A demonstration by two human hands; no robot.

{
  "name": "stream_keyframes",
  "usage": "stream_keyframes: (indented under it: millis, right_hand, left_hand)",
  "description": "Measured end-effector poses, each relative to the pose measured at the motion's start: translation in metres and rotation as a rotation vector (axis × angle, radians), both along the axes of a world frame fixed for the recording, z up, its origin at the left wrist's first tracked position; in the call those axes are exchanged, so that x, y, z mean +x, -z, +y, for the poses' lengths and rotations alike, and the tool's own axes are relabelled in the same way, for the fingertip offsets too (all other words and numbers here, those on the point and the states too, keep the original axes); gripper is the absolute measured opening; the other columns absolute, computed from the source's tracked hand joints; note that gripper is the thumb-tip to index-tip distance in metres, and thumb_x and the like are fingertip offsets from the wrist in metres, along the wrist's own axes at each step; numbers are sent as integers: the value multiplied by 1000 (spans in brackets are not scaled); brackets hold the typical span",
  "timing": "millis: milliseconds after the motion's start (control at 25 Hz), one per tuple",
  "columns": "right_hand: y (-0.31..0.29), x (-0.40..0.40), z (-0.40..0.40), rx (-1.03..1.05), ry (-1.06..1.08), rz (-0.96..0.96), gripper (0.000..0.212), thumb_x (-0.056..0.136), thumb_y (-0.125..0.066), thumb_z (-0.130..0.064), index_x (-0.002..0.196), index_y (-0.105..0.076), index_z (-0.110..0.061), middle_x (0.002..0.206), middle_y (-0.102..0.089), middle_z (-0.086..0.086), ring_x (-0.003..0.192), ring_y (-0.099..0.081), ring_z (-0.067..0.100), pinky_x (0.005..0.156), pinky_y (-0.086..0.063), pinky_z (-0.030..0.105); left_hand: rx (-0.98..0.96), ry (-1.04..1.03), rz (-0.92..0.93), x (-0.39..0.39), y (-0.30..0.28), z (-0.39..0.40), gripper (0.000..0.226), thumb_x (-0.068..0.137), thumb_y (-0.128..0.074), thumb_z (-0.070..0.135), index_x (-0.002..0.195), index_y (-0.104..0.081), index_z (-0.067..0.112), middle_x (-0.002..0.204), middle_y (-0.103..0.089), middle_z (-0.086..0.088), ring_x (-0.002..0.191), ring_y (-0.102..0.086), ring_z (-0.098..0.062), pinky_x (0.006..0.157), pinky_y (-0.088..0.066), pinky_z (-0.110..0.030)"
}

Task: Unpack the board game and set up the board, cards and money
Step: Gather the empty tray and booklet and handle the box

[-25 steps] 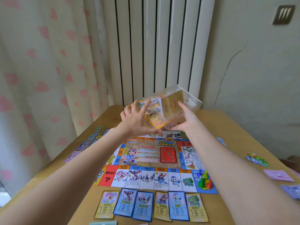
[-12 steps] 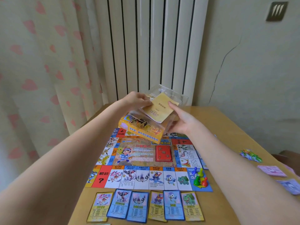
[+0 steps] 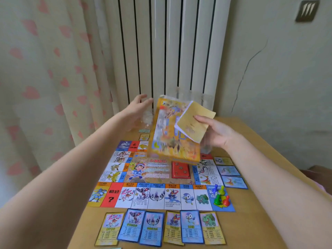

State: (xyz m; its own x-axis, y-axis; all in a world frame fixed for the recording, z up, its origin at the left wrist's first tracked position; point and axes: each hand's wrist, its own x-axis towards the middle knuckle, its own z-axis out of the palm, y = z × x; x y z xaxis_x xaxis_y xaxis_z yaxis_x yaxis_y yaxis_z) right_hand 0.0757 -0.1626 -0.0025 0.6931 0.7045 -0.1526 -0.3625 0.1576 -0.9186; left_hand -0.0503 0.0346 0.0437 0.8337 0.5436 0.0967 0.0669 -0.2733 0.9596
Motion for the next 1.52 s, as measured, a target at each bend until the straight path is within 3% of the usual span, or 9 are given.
stream_keyframes:
  millis: [120, 360, 440, 520, 600, 760, 960, 1240, 1520]
  right_hand:
    - [-9, -4, -6, -52, -175, -135, 22, 60, -71, -20, 80, -74, -13, 77, -73, 6, 68, -71, 18, 60, -59, 32]
    - [-19, -1, -2, 94, -80, -155, 34, 63, -78, -22, 94, -65, -15, 79, -73, 5, 69, -71, 18, 59, -58, 33]
    - [-33, 7, -8, 234, 29, -116, 9, 74, -73, -20, 82, -70, -16, 78, -73, 6, 69, -71, 19, 67, -59, 36]
    - [-51, 8, -12, 314, -36, -142, 20, 61, -83, -23, 79, -75, -15, 85, -73, 5, 77, -71, 19, 88, -53, 38]
    - [-68, -3, -9, 269, -167, -223, 36, 52, -86, -23, 85, -74, -14, 86, -73, 5, 79, -70, 18, 90, -53, 37]
    - [-91, -15, 2, 255, -165, -278, 31, 67, -70, -24, 96, -66, -13, 90, -73, 6, 90, -68, 22, 83, -56, 36]
    - [-87, -16, 5, 280, -84, -240, 26, 84, -56, -38, 100, -60, -19, 79, -72, 3, 100, -63, 29, 67, -56, 40]
    - [-98, -30, 21, 563, 179, -88, 26, 92, -54, -32, 103, -59, -9, 74, -70, 7, 67, -67, 20, 63, -55, 32]
    - [-92, -37, 15, 323, 283, -357, 7, 92, -57, -24, 89, -60, -18, 67, -68, -3, 55, -62, 8, 48, -48, 17]
  left_hand:
    - [-119, 221, -4, -9, 3, 6, 50, 94, -53, 21, 138, -33, 33, 108, -63, -13, 93, -62, -26, 88, -52, -46]
    - [14, 100, -164, -12, -12, 5, 36, 92, -55, 12, 117, -35, 28, 88, -65, -13, 70, -65, -20, 68, -55, -40]
    - [138, 39, -165, -13, -17, 13, 26, 94, -53, 12, 109, -36, 26, 87, -64, -10, 71, -65, -19, 59, -55, -36]
    - [442, 42, -96, -10, -21, 20, 19, 94, -51, 13, 103, -40, 24, 95, -62, -13, 75, -63, -22, 58, -52, -35]
    - [731, 104, -2, -8, -28, 20, 17, 92, -53, 15, 103, -45, 26, 104, -59, -8, 86, -61, -24, 65, -52, -35]
    - [775, 390, 80, -15, -40, 1, 46, 77, -62, 32, 121, -50, 21, 119, -57, -6, 107, -58, -27, 92, -48, -43]
    - [845, 431, 135, -19, -46, -9, 39, 83, -60, 11, 119, -49, 19, 125, -52, -4, 117, -52, -24, 99, -44, -39]
    - [210, 512, -33, -38, -61, -12, 40, 88, -50, -7, 96, -37, 30, 88, -65, -8, 70, -68, -22, 65, -59, -36]
    - [-142, 351, -103, -54, -37, 15, 49, 70, -67, 5, 105, -40, 27, 86, -70, -11, 73, -69, -23, 68, -55, -38]
